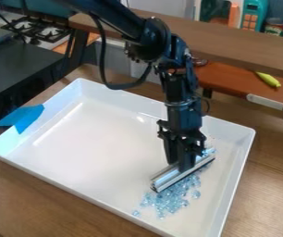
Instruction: Sweep into pile
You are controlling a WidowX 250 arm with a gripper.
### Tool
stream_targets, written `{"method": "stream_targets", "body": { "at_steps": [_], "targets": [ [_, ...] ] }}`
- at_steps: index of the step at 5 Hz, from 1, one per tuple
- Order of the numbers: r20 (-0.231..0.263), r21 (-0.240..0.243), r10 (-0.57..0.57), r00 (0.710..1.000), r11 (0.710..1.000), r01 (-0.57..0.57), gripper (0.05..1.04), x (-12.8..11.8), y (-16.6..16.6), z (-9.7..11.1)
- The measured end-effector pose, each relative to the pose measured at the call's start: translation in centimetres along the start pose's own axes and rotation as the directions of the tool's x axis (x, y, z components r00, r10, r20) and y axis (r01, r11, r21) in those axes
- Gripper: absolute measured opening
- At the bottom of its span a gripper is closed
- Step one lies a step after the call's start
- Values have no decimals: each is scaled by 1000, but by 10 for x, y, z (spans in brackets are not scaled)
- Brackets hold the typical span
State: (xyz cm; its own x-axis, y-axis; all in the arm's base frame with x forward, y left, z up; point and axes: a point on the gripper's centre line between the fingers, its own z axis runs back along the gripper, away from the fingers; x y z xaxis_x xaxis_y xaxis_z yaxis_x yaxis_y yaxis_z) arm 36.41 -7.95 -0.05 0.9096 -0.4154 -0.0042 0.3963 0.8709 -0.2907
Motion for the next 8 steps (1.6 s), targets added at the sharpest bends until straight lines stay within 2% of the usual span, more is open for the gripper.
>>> {"method": "stream_targets", "body": {
  "at_steps": [1, 2, 3, 4, 6, 7, 8],
  "targets": [
    [29, -28, -1, 1000, 1000, 2, 349, -5, 3, 14],
    [121, -1, 42, 992, 999, -42, 349, -22, 28, 55],
    [160, 84, 89, 983, 991, -104, 349, -38, 58, 71],
    [156, 185, 95, 983, 975, -124, 349, -38, 72, 75],
    [65, 261, 8, 998, 965, -25, 349, 2, 69, 45],
    [11, 274, -23, 1000, 962, 19, 349, 13, 72, 30],
    [-22, 260, -40, 999, 965, 44, 349, 18, 73, 22]
  ]
}}
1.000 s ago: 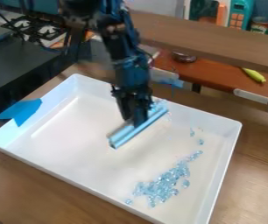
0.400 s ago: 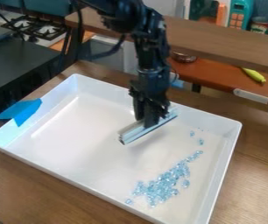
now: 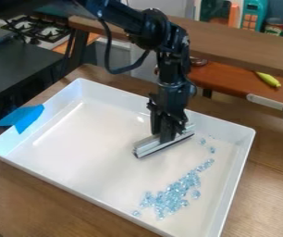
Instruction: Sweep into pile
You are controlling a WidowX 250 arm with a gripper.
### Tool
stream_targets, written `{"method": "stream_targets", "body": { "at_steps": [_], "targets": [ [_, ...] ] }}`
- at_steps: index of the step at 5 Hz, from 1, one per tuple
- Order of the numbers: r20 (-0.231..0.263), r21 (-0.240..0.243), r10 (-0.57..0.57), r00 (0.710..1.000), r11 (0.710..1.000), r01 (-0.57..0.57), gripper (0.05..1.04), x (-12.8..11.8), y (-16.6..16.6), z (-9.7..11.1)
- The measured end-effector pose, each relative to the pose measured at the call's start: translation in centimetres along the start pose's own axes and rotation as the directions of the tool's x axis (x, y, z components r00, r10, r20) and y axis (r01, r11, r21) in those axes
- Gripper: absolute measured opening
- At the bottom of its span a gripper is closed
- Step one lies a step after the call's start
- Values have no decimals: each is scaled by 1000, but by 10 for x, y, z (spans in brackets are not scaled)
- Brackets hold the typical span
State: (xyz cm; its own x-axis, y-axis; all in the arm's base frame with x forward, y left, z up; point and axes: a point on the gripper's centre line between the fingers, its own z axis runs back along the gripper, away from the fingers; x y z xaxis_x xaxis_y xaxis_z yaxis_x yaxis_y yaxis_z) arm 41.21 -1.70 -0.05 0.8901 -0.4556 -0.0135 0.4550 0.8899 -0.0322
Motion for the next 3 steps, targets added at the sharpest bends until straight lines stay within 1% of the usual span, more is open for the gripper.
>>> {"method": "stream_targets", "body": {
  "at_steps": [1, 2, 3],
  "targets": [
    [-15, -28, -22, 1000, 999, 21, 349, 5, -2, -2],
    [-19, -83, -66, 998, 995, 64, 349, 4, -11, -3],
    [2, -110, -90, 996, 990, 90, 349, -2, -20, -6]
  ]
}}
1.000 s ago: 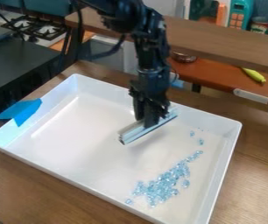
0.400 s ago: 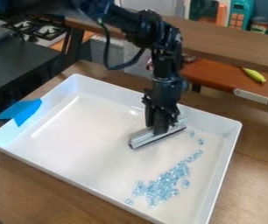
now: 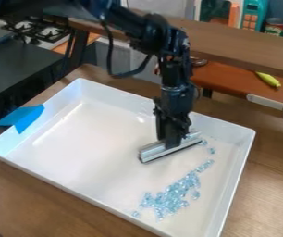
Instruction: Sweep into pile
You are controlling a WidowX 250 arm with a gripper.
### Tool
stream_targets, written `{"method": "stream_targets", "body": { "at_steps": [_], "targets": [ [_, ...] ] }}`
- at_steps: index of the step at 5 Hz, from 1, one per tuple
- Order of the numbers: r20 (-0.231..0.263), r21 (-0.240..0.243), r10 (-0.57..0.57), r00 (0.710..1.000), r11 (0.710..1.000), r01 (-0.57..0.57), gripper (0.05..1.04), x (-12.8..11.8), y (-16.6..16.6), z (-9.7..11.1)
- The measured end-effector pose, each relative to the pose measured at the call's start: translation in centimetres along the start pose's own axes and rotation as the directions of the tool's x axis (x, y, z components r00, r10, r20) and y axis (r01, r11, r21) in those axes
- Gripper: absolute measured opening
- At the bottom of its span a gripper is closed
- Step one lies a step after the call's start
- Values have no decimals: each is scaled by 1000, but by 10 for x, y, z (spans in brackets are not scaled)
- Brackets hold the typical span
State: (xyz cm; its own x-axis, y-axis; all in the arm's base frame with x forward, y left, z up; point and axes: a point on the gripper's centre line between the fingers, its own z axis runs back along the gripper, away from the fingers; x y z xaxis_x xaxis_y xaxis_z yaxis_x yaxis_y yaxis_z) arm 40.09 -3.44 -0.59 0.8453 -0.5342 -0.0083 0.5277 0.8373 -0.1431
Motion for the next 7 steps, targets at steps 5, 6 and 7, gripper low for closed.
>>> {"method": "stream_targets", "body": {
  "at_steps": [5, 6, 7],
  "targets": [
    [155, 94, 65, 986, 992, -80, 349, -40, -18, 28],
    [210, 180, 214, 954, 950, -253, 349, -69, 14, 48],
    [212, 241, 414, 885, 856, -458, 349, -84, 23, 44]
  ]
}}
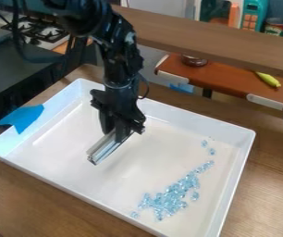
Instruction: Sweep into pile
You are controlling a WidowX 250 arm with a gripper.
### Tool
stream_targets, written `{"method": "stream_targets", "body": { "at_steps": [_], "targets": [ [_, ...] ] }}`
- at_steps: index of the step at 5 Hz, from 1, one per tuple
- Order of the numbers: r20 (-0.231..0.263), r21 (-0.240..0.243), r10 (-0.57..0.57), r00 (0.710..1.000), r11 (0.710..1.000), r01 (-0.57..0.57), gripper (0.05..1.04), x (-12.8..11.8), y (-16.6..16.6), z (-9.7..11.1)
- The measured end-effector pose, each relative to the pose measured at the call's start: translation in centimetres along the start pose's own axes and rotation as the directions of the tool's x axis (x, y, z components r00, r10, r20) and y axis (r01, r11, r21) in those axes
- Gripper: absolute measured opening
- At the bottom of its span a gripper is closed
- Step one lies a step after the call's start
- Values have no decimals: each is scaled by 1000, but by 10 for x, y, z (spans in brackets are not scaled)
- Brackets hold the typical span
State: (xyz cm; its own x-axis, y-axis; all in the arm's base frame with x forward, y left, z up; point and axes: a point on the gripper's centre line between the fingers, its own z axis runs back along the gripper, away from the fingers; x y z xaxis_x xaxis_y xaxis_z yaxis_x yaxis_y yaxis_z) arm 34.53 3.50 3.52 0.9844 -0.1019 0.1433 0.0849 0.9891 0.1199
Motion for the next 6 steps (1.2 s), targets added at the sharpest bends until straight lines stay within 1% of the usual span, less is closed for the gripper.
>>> {"method": "stream_targets", "body": {
  "at_steps": [1, 2, 4, 5, 6],
  "targets": [
    [-55, 11, 141, 989, 990, -140, 349, -9, -2, 0],
    [-109, -2, 180, 978, 983, -182, 349, -16, -6, -8],
    [-126, 20, 152, 980, 988, -150, 349, -35, -19, -27],
    [-145, -8, 119, 982, 993, -122, 349, -45, -35, -31],
    [-154, -56, 97, 983, 993, -107, 349, -49, -53, -26]
  ]
}}
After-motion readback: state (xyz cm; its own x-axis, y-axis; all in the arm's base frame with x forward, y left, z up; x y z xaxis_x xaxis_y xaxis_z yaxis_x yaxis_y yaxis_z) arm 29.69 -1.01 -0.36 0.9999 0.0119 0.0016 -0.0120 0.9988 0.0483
